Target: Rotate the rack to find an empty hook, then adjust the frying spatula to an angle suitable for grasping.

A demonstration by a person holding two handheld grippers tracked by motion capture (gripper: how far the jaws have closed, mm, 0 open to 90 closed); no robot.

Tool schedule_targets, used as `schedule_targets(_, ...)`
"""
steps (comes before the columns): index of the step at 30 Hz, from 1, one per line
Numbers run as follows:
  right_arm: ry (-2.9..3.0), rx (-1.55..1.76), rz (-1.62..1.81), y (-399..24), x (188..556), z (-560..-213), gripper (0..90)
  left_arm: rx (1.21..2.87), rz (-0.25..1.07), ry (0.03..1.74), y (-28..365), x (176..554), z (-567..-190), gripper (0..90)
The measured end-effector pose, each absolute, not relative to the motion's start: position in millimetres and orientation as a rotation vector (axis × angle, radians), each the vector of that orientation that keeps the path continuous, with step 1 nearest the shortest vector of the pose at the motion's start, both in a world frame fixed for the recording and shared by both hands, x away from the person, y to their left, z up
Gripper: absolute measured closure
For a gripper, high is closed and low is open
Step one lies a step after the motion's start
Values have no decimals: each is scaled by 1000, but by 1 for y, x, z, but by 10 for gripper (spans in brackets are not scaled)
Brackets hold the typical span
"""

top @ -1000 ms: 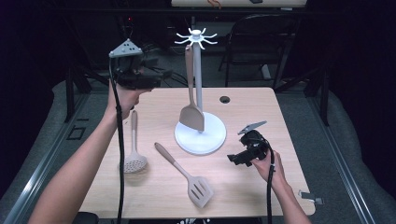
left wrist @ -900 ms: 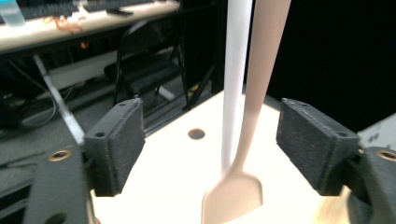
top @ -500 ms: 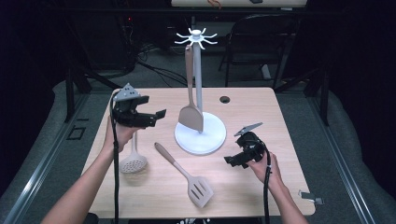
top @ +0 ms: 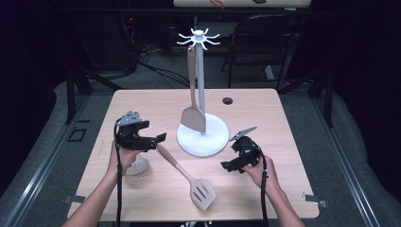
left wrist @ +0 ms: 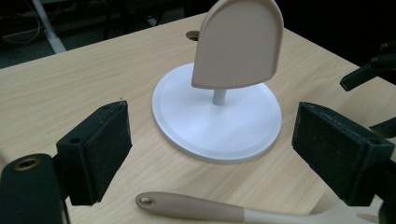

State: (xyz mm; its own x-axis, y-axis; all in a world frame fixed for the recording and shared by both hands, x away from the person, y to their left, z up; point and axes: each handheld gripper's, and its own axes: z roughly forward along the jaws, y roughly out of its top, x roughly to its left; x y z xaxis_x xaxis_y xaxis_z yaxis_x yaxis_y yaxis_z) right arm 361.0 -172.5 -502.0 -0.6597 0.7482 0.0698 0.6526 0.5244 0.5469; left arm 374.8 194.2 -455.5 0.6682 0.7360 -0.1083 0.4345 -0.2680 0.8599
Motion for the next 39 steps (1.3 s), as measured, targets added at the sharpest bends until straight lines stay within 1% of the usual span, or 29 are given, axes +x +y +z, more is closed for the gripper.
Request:
schedule_targets(1, 2588, 1181, 806, -170, 361, -502, 95, 1916, 390, 916, 193, 373, -457, 114)
schedule_targets(2, 2593, 1172, 802, -168, 360, -502, 131, 1929, 384, 915, 191, 373, -459, 110)
schedule_targets(3, 2592, 1171, 798, -166, 360, -502, 149, 1942, 372, 920, 189, 373, -462, 100)
schedule_targets(7, 2622, 1151, 774, -165, 359, -504, 146, 1975, 344, 931, 183, 370, -473, 70)
schedule_targets(14, 2601, 1152, 799, -169, 354, -500, 157, 1946, 352, 979, 188, 369, -478, 52)
schedule_targets(15, 2605, 1144, 794, -169, 354, -499, 161, 1951, 332, 992, 189, 370, -480, 52)
schedule_targets(16, 2604, 1137, 798, -168, 353, -498, 222, 1946, 316, 1011, 192, 371, -483, 41)
schedule_targets(18, 2598, 1146, 797, -166, 352, -498, 263, 1934, 293, 1039, 194, 372, -485, 39)
schedule_targets(22, 2621, 1142, 794, -160, 349, -499, 380, 1919, 284, 1072, 199, 373, -488, 24)
schedule_targets(24, 2623, 1135, 790, -156, 346, -497, 423, 1916, 278, 1097, 200, 374, -491, 3)
schedule_targets(26, 2625, 1107, 790, -153, 344, -494, 475, 1914, 278, 1108, 201, 374, -492, 1)
schedule_targets(27, 2625, 1107, 790, -153, 344, -494, 475, 1914, 278, 1108, 201, 374, -492, 1)
schedule_targets(28, 2633, 1097, 824, -151, 341, -490, 569, 1913, 276, 1115, 202, 374, -493, 1)
schedule_targets(31, 2660, 1092, 828, -148, 338, -489, 669, 1917, 271, 1130, 204, 374, -494, 1)
schedule_targets(34, 2696, 1072, 835, -141, 333, -488, 730, 1899, 261, 1143, 206, 374, -495, 0)
schedule_targets(35, 2696, 1072, 835, -141, 333, -488, 730, 1899, 261, 1143, 206, 374, -495, 0)
schedule_targets(36, 2711, 1049, 851, -135, 327, -486, 762, 1872, 274, 1147, 208, 373, -495, 1)
schedule_targets(39, 2728, 990, 861, -122, 316, -484, 822, 1863, 267, 1154, 210, 372, -495, 1)
